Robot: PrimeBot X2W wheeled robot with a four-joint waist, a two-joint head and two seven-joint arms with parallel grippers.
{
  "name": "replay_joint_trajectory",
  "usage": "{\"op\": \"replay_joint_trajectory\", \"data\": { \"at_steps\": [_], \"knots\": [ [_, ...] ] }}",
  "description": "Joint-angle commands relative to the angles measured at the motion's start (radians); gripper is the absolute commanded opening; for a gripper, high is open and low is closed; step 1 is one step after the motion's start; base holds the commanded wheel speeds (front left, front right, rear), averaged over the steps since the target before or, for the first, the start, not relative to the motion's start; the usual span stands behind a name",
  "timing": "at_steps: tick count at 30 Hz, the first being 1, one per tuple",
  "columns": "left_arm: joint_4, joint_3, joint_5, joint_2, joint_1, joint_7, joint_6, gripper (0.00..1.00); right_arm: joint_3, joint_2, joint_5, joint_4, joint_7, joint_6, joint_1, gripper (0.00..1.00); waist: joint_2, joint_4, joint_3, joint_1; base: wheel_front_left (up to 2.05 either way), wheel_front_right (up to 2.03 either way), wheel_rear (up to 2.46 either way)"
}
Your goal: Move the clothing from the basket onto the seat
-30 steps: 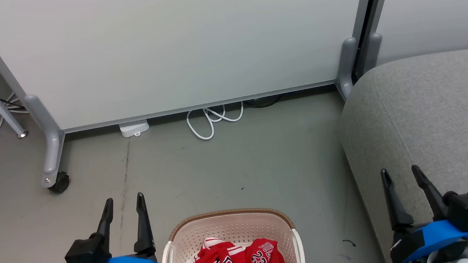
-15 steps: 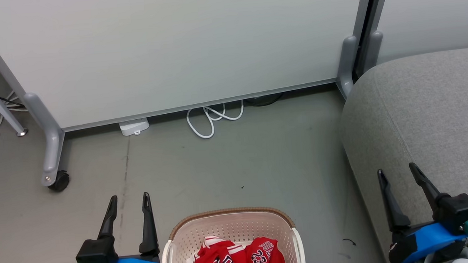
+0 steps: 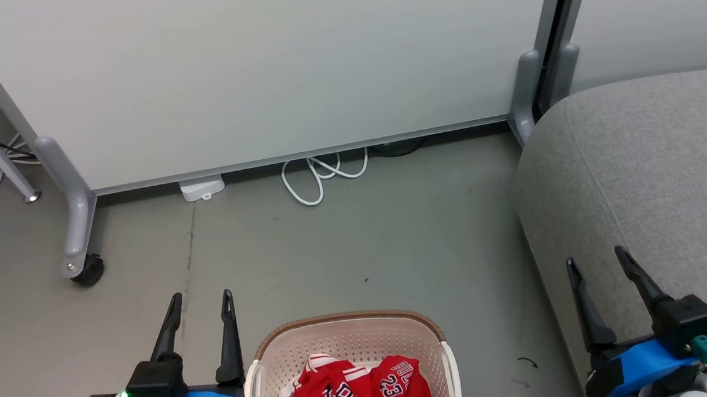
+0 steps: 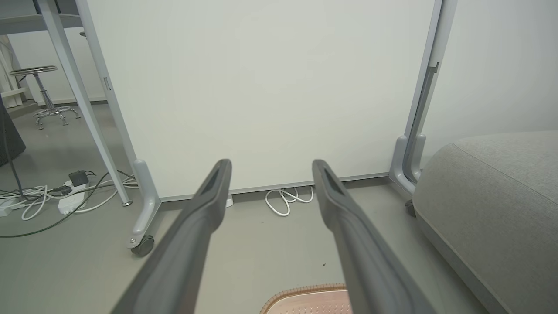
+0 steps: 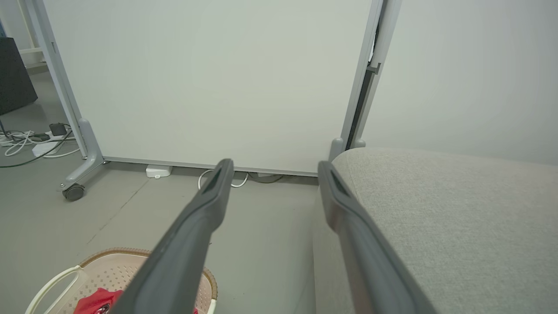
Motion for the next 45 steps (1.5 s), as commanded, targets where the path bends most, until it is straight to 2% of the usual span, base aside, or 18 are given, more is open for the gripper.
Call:
{"op": "replay_joint_trajectory", "data": {
  "at_steps": [1,11,18,26,38,45],
  "knots": [
    [0.001,0.001,0.001,0.001,-0.01,-0.005,0.001,1.0,0.001,-0.006,-0.004,0.002,-0.005,0.0,-0.005,1.0,0.0,0.0,0.0,-0.0001,0.0,0.0,0.0],
    [0.004,0.006,-0.002,-0.001,-0.006,-0.005,-0.006,1.0,0.005,-0.006,0.001,0.007,-0.008,0.0,-0.01,1.0,0.0,-0.006,0.005,-0.0001,0.0,0.0,0.0],
    [0.075,0.006,-0.016,0.0,-0.019,-0.005,-0.025,1.0,0.061,-0.006,0.009,-0.012,-0.011,0.0,-0.042,1.0,0.0,-0.071,0.062,-0.0001,0.0,0.0,0.0],
    [0.217,-0.001,-0.006,0.019,-0.095,-0.004,-0.042,1.0,0.139,-0.006,0.013,-0.047,-0.015,0.0,-0.102,1.0,0.0,-0.159,0.206,-0.0001,0.0,0.0,0.0],
    [0.564,-0.035,0.01,0.067,-0.31,0.012,-0.069,1.0,0.119,-0.005,0.04,-0.088,-0.034,0.0,-0.183,1.0,0.0,-0.247,0.45,-0.0001,0.0,0.0,0.0],
    [0.683,-0.042,0.018,0.092,-0.416,0.021,-0.067,1.0,0.109,-0.005,0.064,-0.102,-0.044,0.0,-0.221,1.0,0.0,-0.279,0.56,-0.0001,0.0,0.0,0.0]
  ]
}}
